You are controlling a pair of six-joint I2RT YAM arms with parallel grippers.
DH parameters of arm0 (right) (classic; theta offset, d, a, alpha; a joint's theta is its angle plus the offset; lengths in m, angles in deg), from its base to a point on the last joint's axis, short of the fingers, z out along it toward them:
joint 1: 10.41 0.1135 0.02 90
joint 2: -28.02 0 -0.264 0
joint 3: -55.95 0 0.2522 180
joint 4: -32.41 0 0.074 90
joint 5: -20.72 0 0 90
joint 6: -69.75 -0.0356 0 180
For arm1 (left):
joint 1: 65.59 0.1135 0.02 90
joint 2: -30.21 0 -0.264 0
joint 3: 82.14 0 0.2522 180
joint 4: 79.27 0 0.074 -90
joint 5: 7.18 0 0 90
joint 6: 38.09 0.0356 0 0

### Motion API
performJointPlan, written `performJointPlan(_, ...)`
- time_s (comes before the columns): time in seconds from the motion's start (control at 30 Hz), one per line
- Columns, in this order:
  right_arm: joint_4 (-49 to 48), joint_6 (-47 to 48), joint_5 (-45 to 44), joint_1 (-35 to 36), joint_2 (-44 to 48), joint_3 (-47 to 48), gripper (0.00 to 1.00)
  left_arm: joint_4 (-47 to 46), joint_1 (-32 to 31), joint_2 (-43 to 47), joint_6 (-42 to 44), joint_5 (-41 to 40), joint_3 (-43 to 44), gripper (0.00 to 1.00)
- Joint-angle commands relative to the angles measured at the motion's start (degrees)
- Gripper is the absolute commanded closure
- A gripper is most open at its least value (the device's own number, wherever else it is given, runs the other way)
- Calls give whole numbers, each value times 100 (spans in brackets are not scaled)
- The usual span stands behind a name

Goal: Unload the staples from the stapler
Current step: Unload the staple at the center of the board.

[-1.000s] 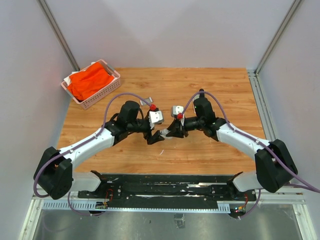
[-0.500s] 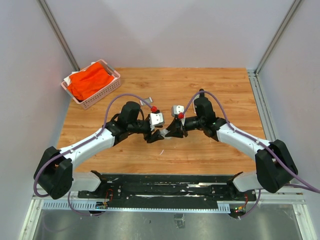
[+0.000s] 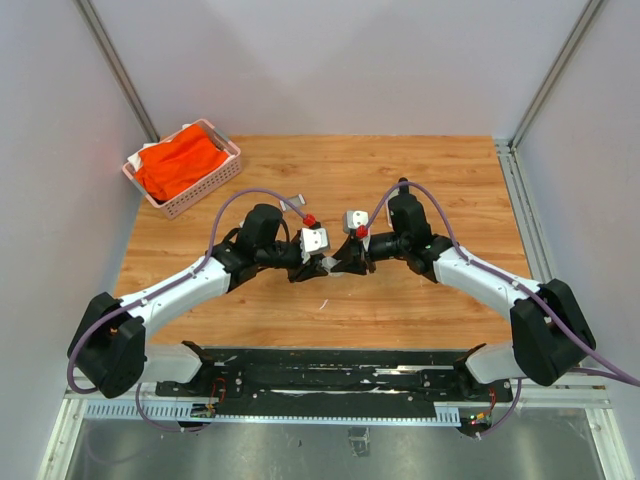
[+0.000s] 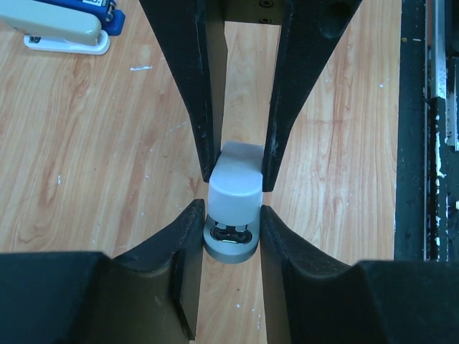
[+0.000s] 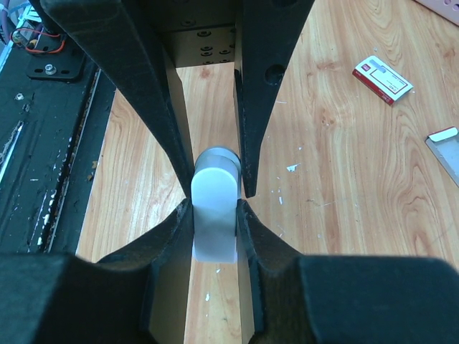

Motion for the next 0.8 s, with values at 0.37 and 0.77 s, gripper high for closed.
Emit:
performJointPlan(0.37,-771,-640,-652,138,2,-133,49,50,-27,-278,91,-557,104,100)
performJointPlan(0.77,-1227,-608,-1300,466,-271,-331,43,23,-44,-254,-10,-513,125,100)
